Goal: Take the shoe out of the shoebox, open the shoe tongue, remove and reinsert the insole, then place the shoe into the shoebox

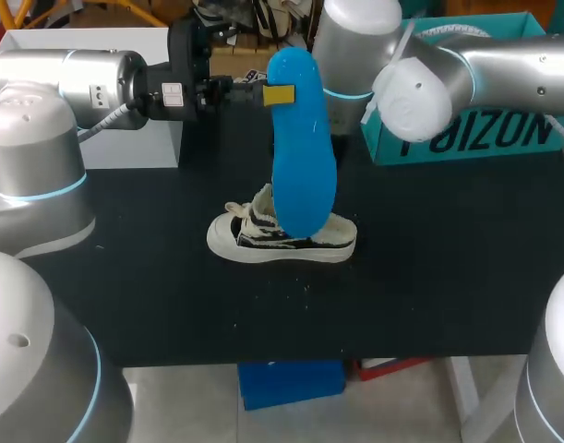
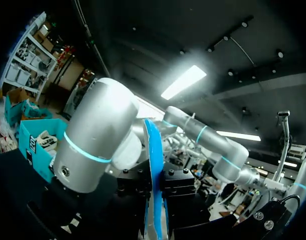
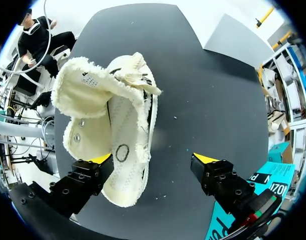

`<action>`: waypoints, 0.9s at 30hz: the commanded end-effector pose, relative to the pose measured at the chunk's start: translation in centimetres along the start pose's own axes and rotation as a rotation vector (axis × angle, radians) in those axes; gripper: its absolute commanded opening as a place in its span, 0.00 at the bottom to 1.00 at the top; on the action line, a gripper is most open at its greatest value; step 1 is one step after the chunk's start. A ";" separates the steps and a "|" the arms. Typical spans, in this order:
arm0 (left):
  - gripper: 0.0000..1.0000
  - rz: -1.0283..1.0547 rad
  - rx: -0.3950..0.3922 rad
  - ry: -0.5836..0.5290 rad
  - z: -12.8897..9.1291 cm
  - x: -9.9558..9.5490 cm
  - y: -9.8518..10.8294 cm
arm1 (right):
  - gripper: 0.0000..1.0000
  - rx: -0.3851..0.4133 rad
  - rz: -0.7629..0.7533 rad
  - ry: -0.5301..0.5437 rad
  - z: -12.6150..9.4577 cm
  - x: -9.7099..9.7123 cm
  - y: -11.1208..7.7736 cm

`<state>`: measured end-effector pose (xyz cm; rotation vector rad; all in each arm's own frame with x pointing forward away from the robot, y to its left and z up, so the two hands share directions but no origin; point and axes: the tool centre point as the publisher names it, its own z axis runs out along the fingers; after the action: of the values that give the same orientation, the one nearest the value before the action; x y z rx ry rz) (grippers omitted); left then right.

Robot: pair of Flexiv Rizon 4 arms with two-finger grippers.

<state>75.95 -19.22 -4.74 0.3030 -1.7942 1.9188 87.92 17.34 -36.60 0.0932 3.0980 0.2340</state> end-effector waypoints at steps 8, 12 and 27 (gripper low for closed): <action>0.00 0.001 0.002 -0.005 0.1 0.0 0.1 | 1.00 0.039 0.018 0.052 0.7 -0.3 0.5; 0.00 0.001 0.002 -0.005 0.1 0.0 0.1 | 1.00 0.064 0.076 0.056 1.5 -0.4 0.8; 0.00 0.001 0.002 -0.005 0.1 0.0 0.1 | 1.00 0.107 0.150 0.069 3.9 0.4 1.8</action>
<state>75.95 -19.22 -4.74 0.3030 -1.7942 1.9188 87.59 19.29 -39.59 0.3247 3.1699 0.0873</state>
